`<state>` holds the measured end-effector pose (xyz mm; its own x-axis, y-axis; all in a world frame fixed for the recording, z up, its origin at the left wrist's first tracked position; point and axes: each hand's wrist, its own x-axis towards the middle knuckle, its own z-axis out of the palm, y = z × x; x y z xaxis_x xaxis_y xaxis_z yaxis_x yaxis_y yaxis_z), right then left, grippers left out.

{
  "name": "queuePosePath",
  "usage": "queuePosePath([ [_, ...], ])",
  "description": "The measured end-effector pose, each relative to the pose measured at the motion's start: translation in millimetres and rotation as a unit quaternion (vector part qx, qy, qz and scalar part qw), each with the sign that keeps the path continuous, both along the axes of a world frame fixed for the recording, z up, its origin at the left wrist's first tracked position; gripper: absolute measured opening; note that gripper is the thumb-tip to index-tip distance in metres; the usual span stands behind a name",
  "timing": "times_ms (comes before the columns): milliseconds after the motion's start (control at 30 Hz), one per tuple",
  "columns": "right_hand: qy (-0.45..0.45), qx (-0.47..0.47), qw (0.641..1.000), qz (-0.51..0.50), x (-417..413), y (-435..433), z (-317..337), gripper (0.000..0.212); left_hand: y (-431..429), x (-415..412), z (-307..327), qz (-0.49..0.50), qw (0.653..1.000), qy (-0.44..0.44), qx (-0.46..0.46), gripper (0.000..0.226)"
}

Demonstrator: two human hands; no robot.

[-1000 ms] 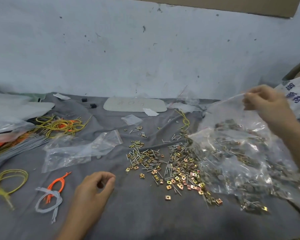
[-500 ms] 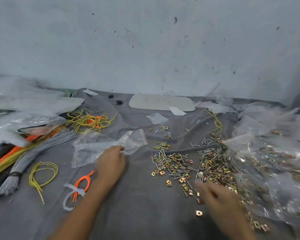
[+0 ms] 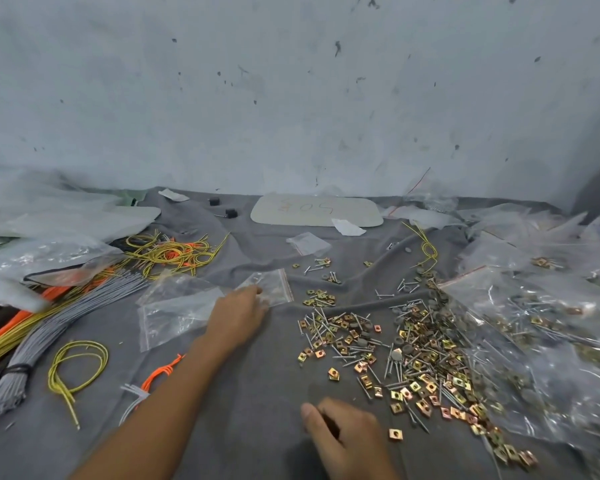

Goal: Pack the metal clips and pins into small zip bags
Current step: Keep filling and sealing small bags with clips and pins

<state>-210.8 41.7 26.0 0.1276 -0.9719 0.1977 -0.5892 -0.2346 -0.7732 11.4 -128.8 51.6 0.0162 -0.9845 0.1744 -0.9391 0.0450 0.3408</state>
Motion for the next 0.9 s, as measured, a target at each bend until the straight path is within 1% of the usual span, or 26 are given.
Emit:
queuePosePath([
  [33,-0.002,0.001,1.0,-0.004,0.4,-0.2,-0.6,0.046,-0.5,-1.2,-1.3,-0.011,0.999,-0.025,0.021,0.033],
  [67,-0.006,0.0,1.0,-0.009,0.6,-0.2,-1.0,0.046,-1.2,-2.9,-3.6,-0.017,0.998,-0.05,0.022,0.031],
  [133,-0.007,-0.004,1.0,-0.018,0.4,0.1,-1.3,0.046,-1.1,-7.8,-6.8,-0.016,0.997,-0.075,-0.011,0.028],
  [267,0.01,-0.005,1.0,-0.017,0.2,-1.6,0.2,0.048,-1.0,-15.9,-7.2,0.015,0.998,-0.025,-0.053,0.027],
  [300,0.014,-0.006,1.0,-0.014,0.2,-1.8,0.2,0.049,0.0,-17.8,-7.8,0.024,0.999,-0.02,-0.037,0.034],
  [367,0.017,-0.01,1.0,-0.01,0.1,-1.2,-0.5,0.048,0.6,-22.1,-8.2,0.047,0.998,-0.031,0.019,0.056],
  [400,0.015,-0.014,1.0,-0.01,0.2,-1.1,-1.0,0.048,-0.7,-23.9,-8.8,0.053,0.997,-0.048,0.039,0.057],
  [467,0.009,-0.027,1.0,-0.012,0.3,-0.7,-2.5,0.046,-1.9,-27.9,-9.5,0.051,0.996,-0.062,0.04,0.039],
  [500,0.009,-0.031,0.999,-0.013,0.3,-0.5,-2.3,0.046,-2.1,-29.0,-9.1,0.051,0.997,-0.058,0.021,0.032],
  [567,0.013,-0.032,0.999,-0.014,0.7,0.4,-0.9,0.046,0.5,-31.0,-6.8,0.051,0.997,-0.044,-0.032,0.029],
  [633,0.013,-0.028,0.999,-0.009,0.8,-0.8,-0.2,0.046,7.7,-32.9,-0.2,0.047,0.995,0.005,-0.083,0.028],
  [700,0.009,-0.025,1.0,-0.007,0.2,-1.2,0.4,0.043,22.4,-34.7,8.2,0.023,0.989,0.07,-0.131,0.024],
  [733,0.005,-0.029,1.0,-0.006,-0.3,-0.7,0.3,0.042,35.1,-35.3,12.2,0.003,0.985,0.094,-0.145,0.025],
  [800,-0.008,-0.042,0.999,-0.006,-0.9,0.1,-0.4,0.041,71.1,-35.3,14.1,-0.03,0.982,0.117,-0.148,0.032],
  [900,-0.04,-0.036,0.999,-0.009,0.3,1.0,0.6,0.05,138.0,-36.5,-1.9,-0.058,0.983,0.098,-0.145,0.043],
])
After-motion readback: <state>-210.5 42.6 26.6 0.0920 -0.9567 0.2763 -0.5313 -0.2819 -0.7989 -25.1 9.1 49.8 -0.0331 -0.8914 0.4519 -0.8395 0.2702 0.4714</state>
